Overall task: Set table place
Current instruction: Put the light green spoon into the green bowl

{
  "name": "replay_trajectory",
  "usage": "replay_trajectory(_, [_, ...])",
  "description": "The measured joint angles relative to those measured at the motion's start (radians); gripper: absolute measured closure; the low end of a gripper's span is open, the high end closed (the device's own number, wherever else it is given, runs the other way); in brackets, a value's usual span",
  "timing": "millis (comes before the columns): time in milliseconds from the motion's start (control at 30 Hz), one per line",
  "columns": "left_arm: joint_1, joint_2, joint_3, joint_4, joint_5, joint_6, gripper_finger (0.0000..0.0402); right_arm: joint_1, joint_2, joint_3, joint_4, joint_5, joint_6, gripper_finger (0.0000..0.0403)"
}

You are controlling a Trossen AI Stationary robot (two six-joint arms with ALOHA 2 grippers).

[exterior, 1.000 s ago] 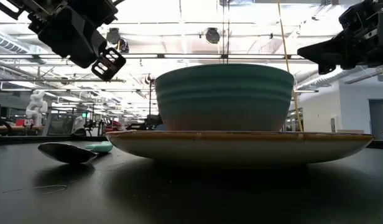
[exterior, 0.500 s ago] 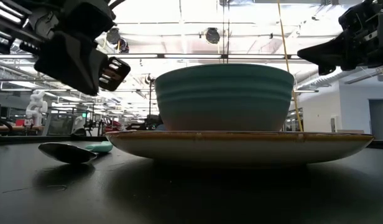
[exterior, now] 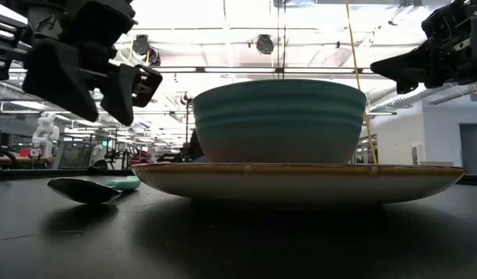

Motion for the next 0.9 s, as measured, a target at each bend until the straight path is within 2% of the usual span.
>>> replay_trajectory(167, [-0.026,0.024,0.000,0.014,-0.020,0.059,0.0182,0.000,0.000,0.000,0.000,0.001,0.000,0.0403])
replay_trajectory(300, [-0.062,0.058,0.016,0.027,-0.060,0.122,0.0167,0.000,0.000,0.000,-0.008,0.002,-0.001,0.0403])
replay_trajectory(433, [-0.104,0.106,0.066,-0.027,-0.145,0.222,0.0165,0.000,0.003,0.000,-0.009,0.003,-0.003,0.0403])
replay_trajectory(633, [-0.144,0.178,0.143,-0.213,-0.331,0.376,0.0165,0.000,0.003,0.000,-0.009,0.004,-0.003,0.0403])
replay_trajectory(733, [-0.153,0.191,0.157,-0.220,-0.367,0.372,0.0165,0.000,0.003,0.000,-0.010,0.004,-0.003,0.0403])
replay_trajectory(900, [-0.152,0.169,0.182,-0.183,-0.402,0.255,0.0165,0.000,0.003,0.000,-0.020,0.004,-0.003,0.0403])
